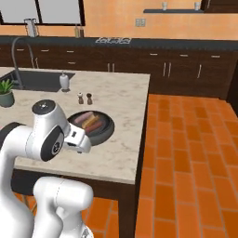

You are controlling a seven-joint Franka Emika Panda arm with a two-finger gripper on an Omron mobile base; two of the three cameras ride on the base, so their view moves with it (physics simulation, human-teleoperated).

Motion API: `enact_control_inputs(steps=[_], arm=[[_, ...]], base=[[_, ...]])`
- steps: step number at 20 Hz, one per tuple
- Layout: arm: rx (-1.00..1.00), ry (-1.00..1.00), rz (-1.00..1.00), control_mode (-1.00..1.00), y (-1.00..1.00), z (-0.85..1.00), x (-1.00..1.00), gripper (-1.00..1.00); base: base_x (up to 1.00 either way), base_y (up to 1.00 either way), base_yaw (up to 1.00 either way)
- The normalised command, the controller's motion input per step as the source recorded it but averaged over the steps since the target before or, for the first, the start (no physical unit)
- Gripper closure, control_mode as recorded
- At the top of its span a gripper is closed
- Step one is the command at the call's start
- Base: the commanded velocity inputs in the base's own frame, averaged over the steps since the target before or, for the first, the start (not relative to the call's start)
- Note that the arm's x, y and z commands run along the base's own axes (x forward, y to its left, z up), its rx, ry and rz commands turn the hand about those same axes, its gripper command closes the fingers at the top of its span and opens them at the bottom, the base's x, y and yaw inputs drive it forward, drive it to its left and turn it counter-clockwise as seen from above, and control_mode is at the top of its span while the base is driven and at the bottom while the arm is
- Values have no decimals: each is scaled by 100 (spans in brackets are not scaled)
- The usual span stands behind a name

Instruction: Place one bun and one sausage from the bowl on each plate.

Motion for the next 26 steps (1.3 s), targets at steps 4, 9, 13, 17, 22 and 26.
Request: enact_control_inputs(steps=[4,9,13,17,22,26], arm=[[0,0,0,100,0,0,0,-100],[0,0,0,100,0,0,0,-100],[-12,16,0,-100,11,45,63,-100],[-12,17,-1,-100,24,59,100,-100],[2,9,0,-100,15,2,100,-100],[7,9,-1,-100,0,-68,100,-100]], base=[[84,23,10],[64,18,2],[14,4,0],[0,0,0],[0,0,0],[0,0,0]])
